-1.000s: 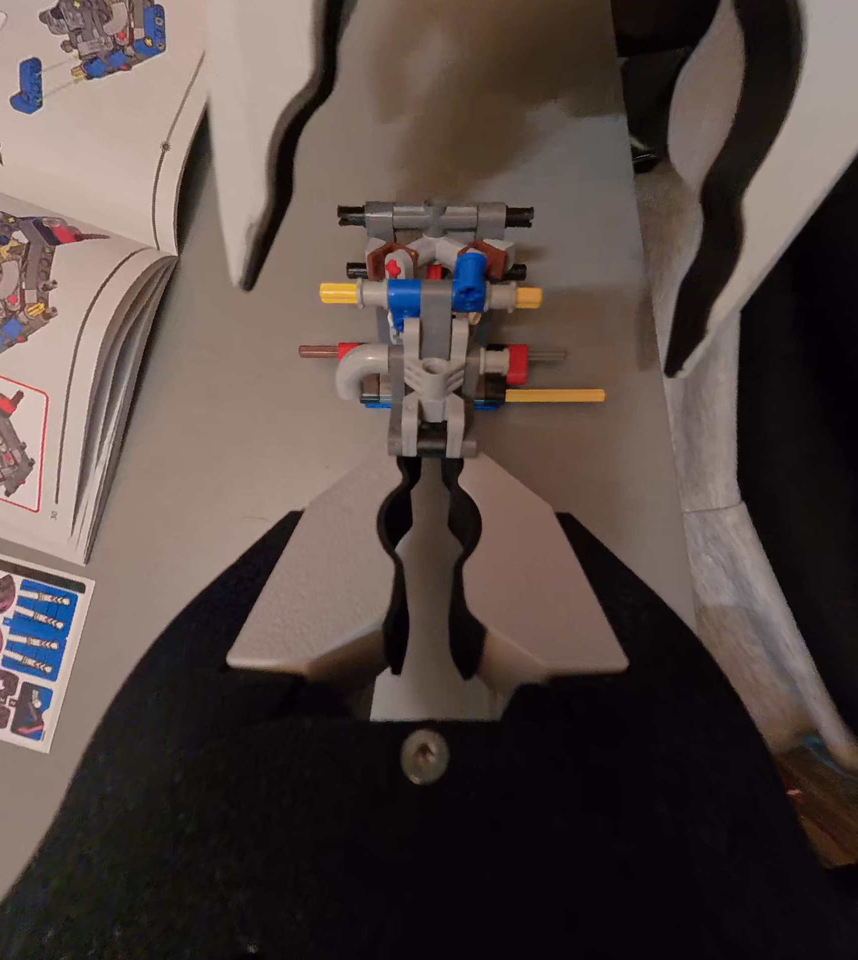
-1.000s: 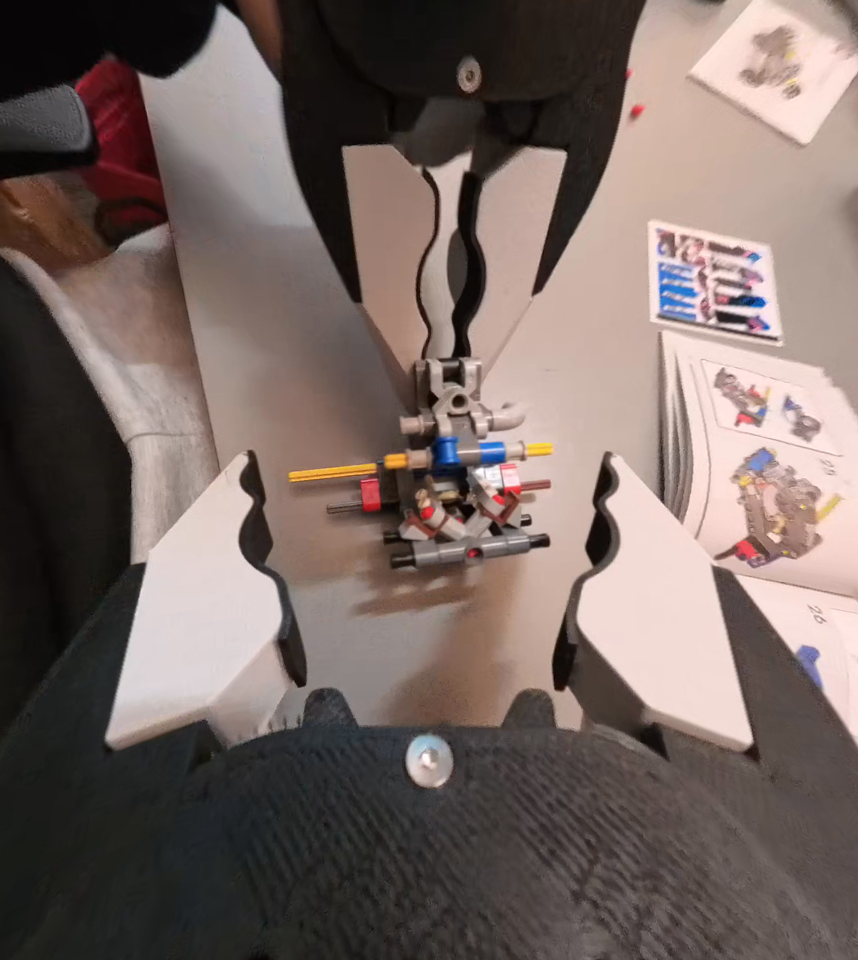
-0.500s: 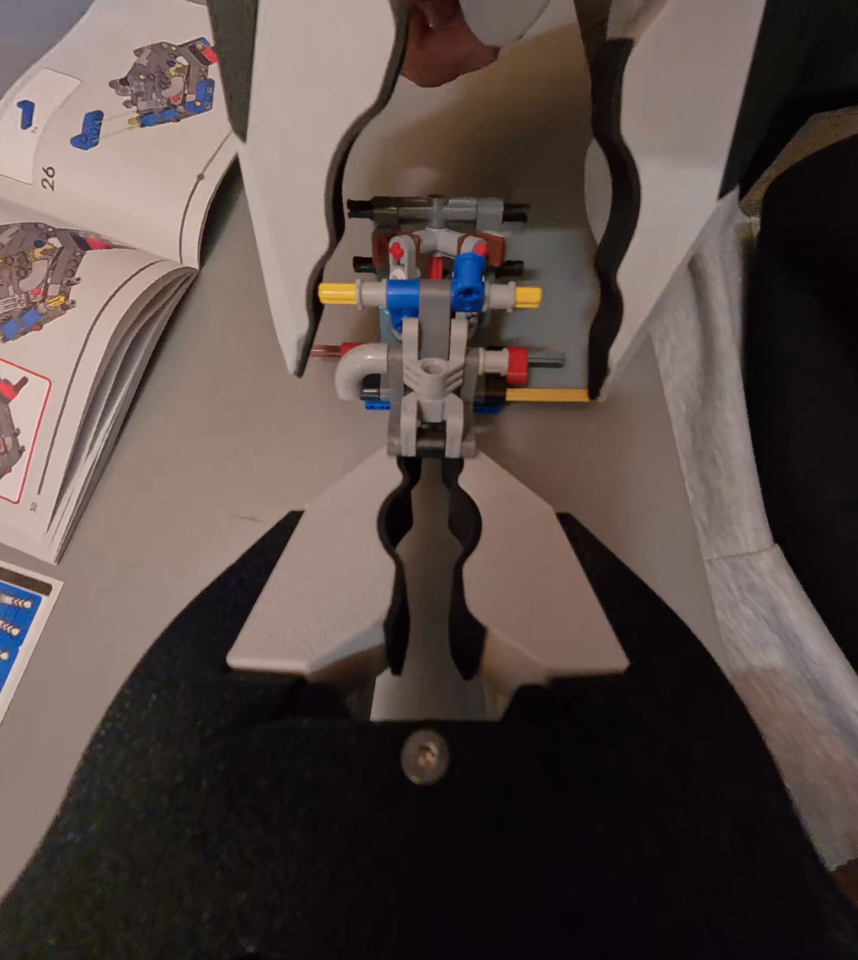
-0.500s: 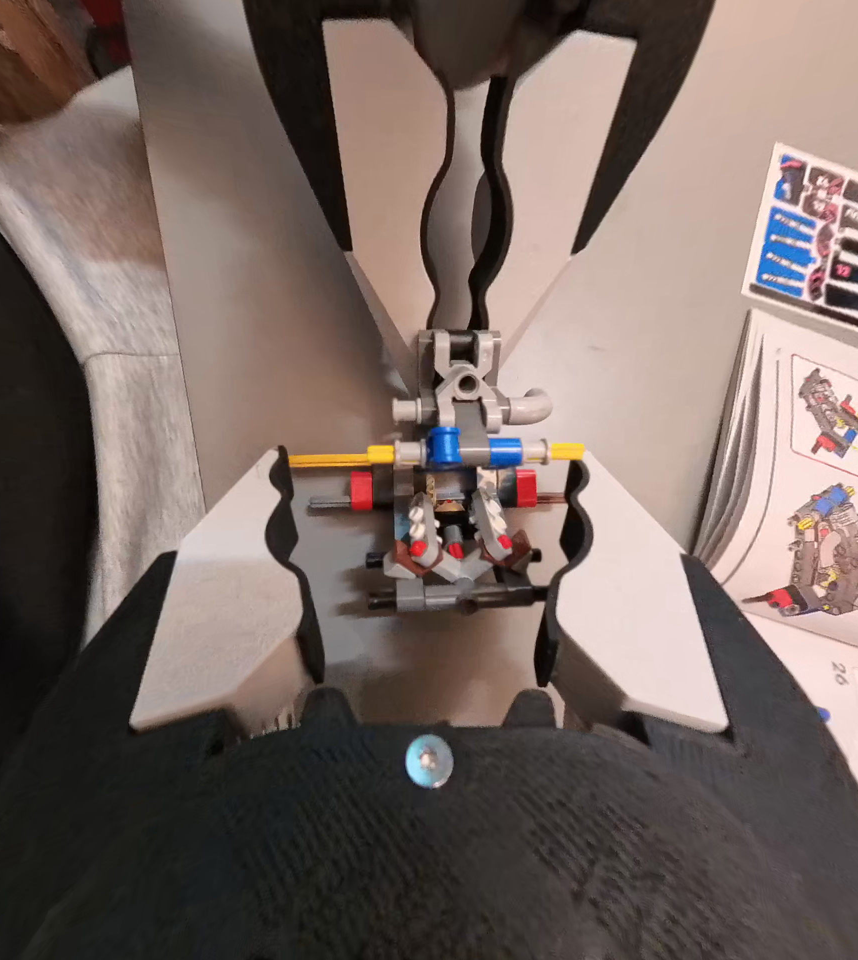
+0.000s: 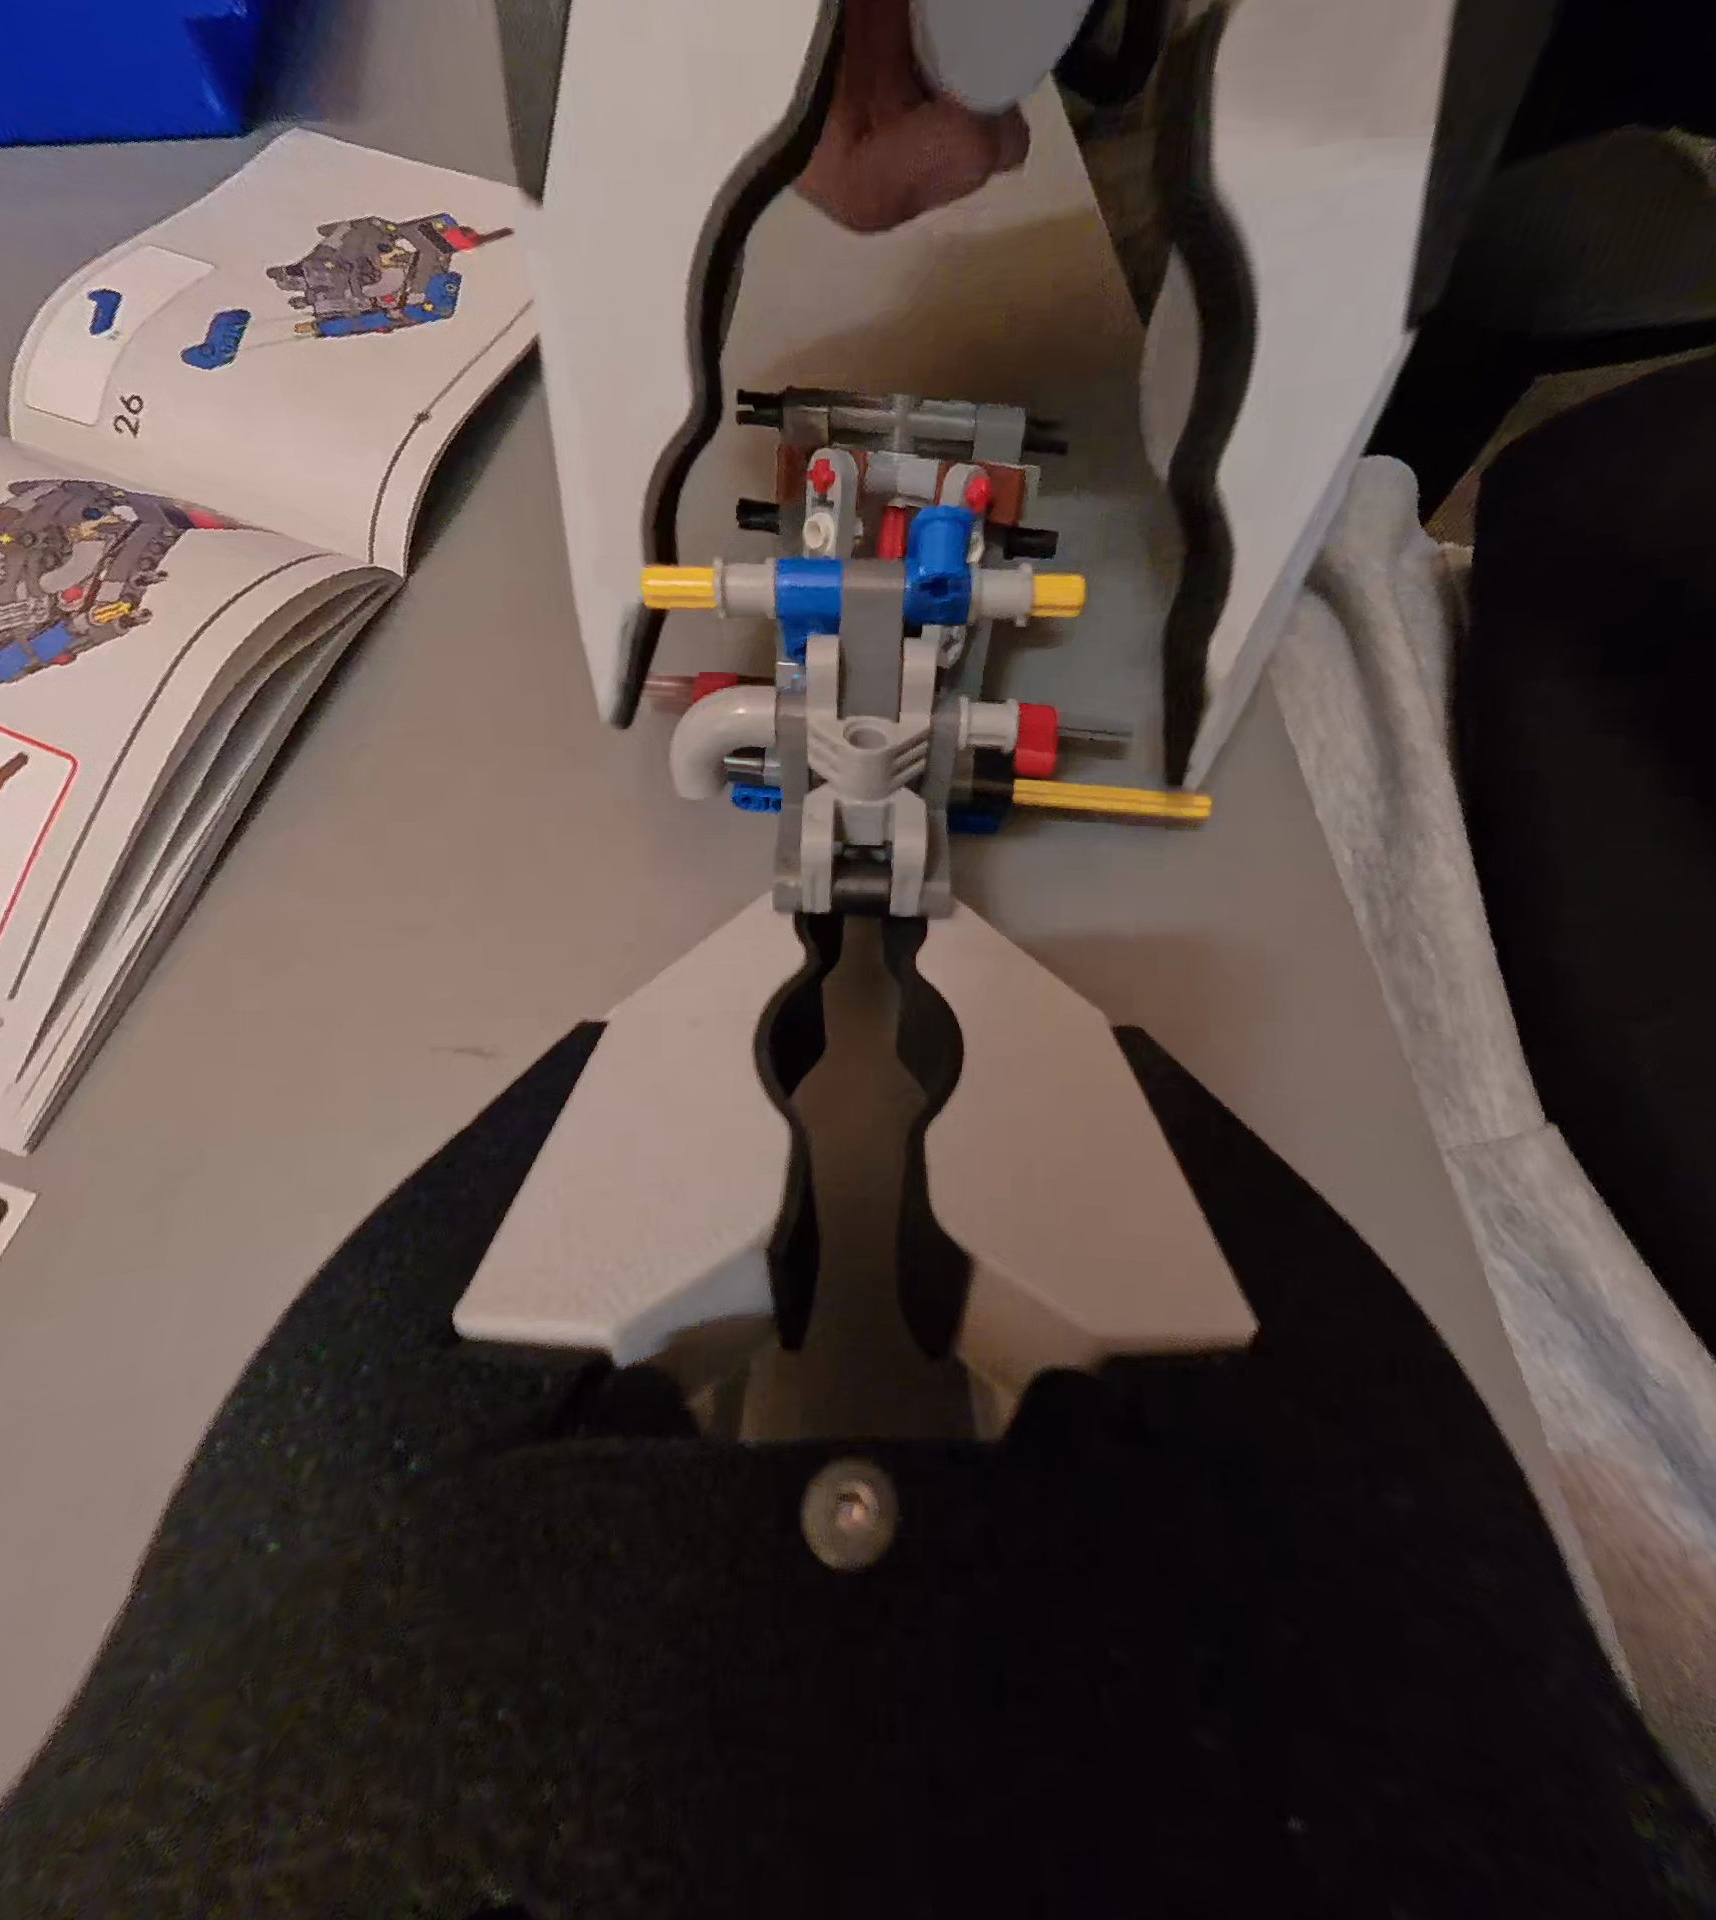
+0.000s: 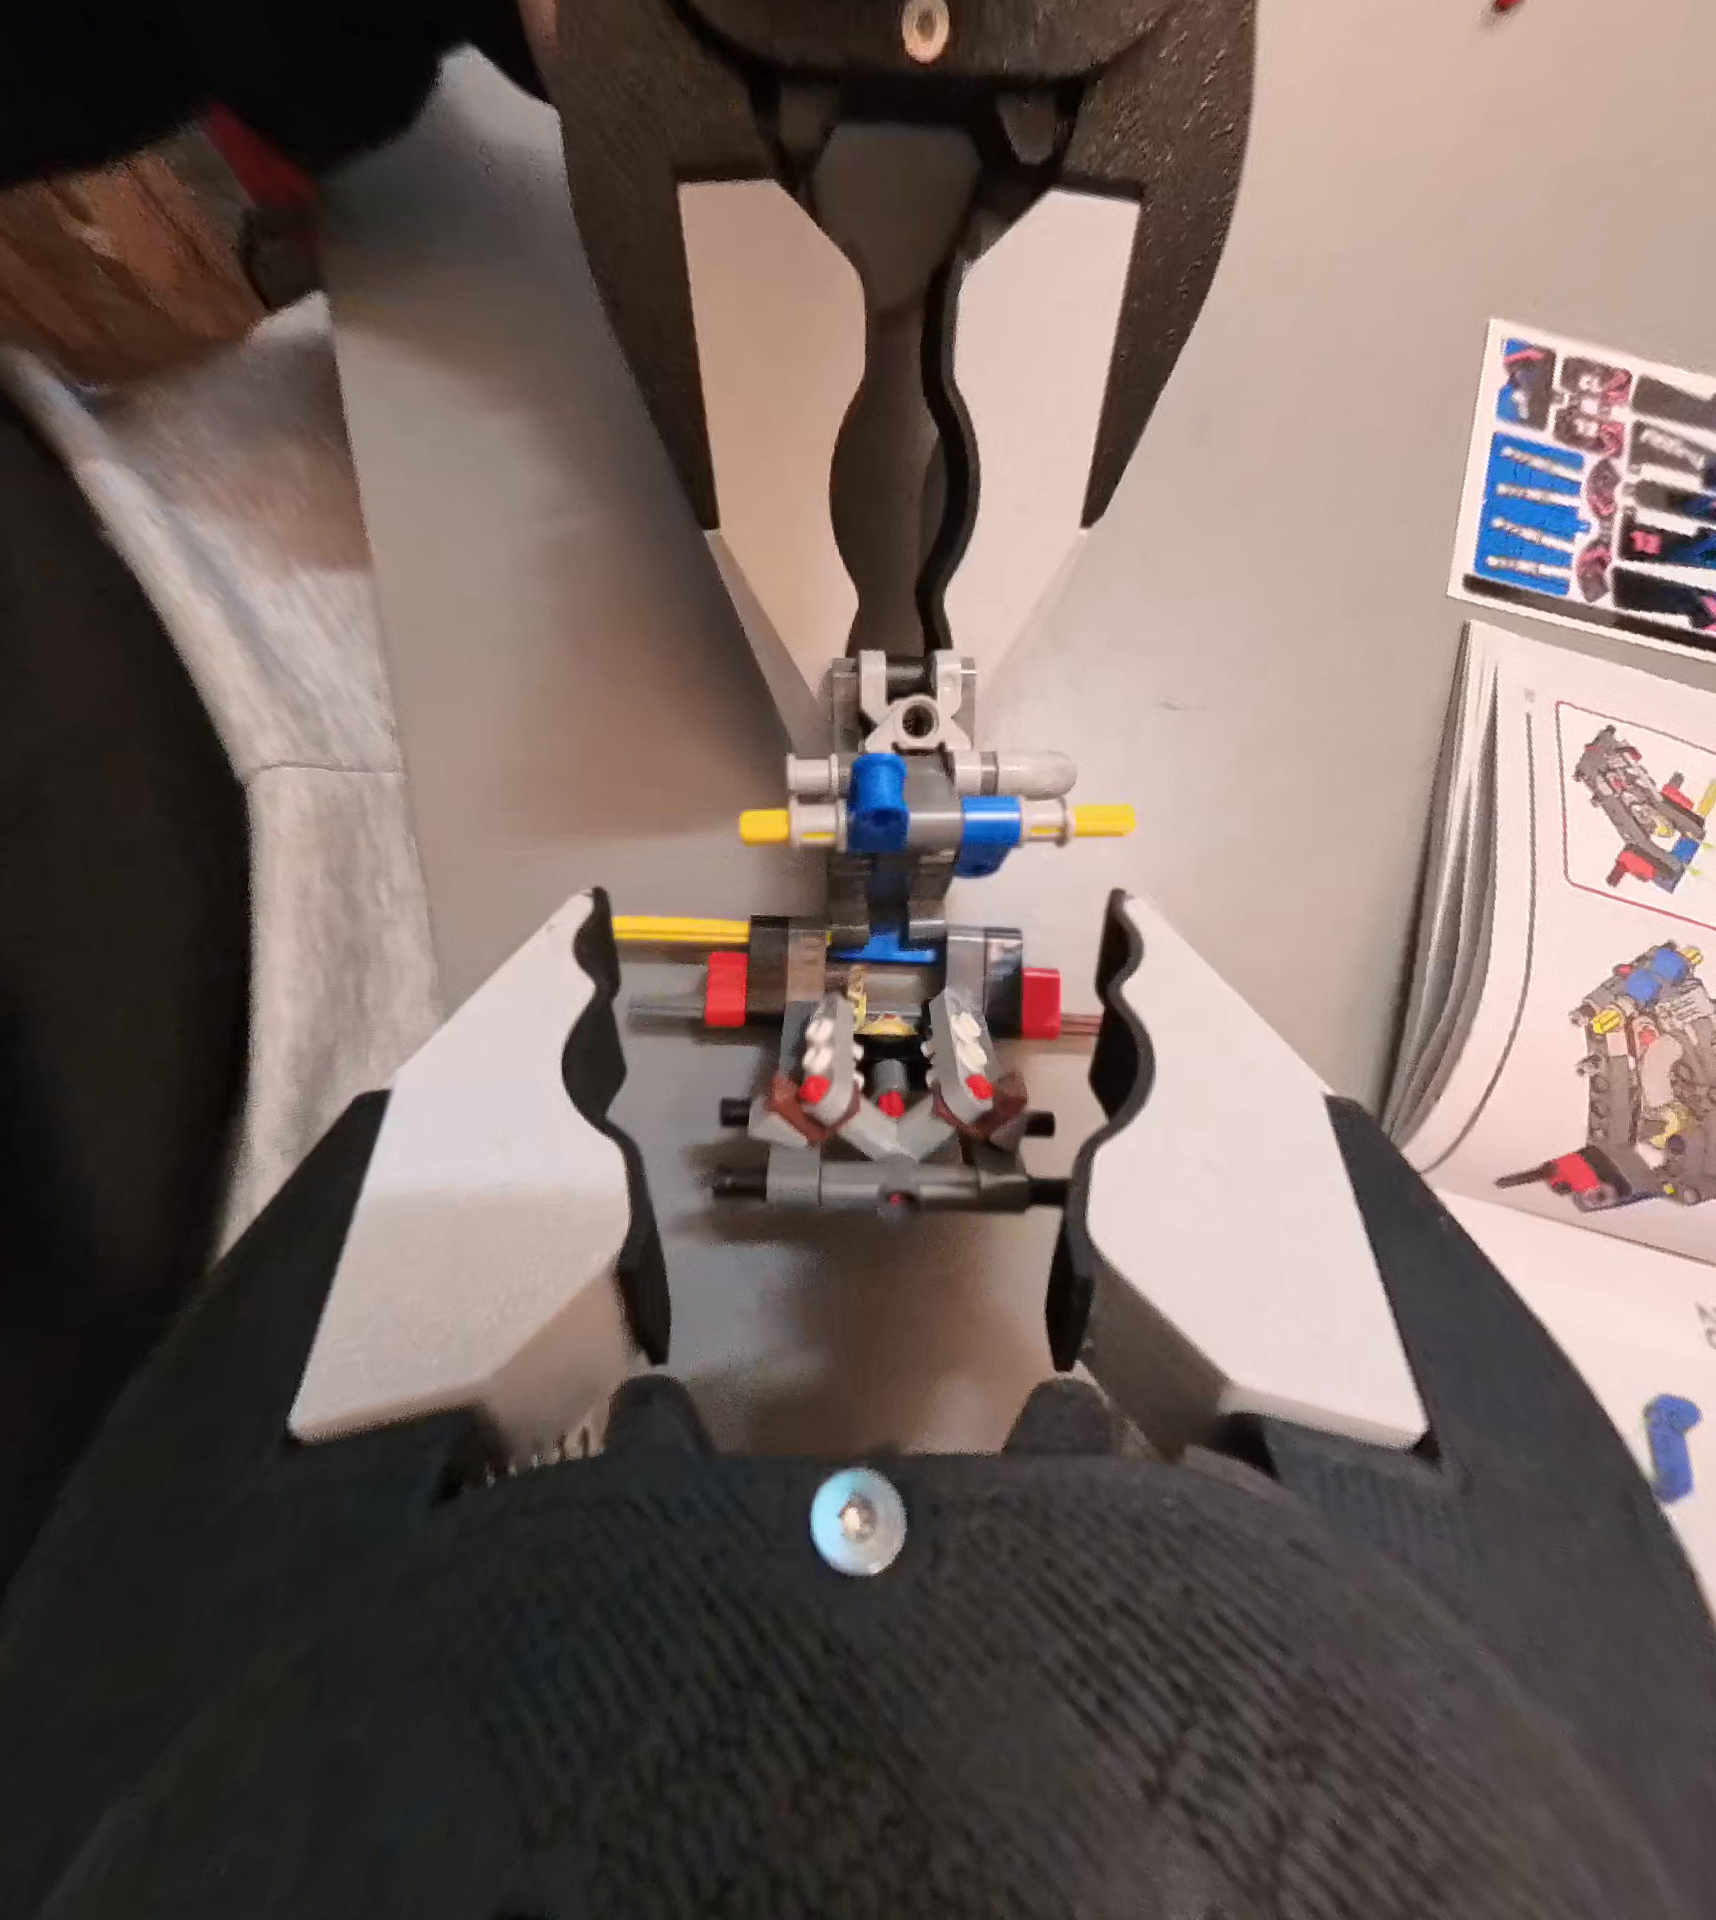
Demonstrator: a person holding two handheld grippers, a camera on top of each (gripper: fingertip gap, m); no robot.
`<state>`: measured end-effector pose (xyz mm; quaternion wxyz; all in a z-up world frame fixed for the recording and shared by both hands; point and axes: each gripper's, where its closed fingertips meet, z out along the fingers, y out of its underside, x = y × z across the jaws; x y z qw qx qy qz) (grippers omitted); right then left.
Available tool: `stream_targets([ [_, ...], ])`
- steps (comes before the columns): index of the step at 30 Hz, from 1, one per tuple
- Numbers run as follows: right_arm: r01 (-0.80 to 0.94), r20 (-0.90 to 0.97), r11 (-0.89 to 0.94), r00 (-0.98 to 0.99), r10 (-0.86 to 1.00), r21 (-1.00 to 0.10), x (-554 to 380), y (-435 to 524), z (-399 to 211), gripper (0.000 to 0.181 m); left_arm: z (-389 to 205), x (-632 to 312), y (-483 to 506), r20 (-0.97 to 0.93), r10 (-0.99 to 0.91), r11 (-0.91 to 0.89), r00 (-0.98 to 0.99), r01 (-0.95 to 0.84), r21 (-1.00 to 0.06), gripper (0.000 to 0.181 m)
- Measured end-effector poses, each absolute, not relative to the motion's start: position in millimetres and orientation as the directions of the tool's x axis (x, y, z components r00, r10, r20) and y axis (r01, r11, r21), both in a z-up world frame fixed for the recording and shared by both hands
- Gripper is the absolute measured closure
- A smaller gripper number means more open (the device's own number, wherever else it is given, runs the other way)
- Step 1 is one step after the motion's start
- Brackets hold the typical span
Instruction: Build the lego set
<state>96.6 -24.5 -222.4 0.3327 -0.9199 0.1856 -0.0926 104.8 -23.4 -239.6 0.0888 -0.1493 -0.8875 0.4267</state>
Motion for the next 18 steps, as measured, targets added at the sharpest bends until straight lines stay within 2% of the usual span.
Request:
stream_targets([
  [5, -0.369, 0.004, -0.714, 0.887, -0.462, -0.595, 90, -39, -230, 0.09, -239, 104, -24, 0.042, 0.357, 0.59, -0.933, 0.19, -0.785, 0.177],
  [7, -0.353, 0.024, -0.732, 0.893, -0.45, -0.583, 86, -37, -236, 0.089, -239, 104, -24, 0.032, 0.367, 0.583, -0.93, 0.203, -0.786, 0.177],
  [9, -0.327, 0.064, -0.737, 0.892, -0.447, -0.591, 88, -37, -237, 0.091, -238, 103, -23, 0.011, 0.38, 0.571, -0.925, 0.226, -0.789, 0.177],
  [18, -0.32, 0.031, -0.724, 0.904, -0.425, -0.611, 85, -31, -238, 0.098, -235, 101, -27, 0.004, 0.435, 0.543, -0.901, 0.259, -0.799, 0.177],
])
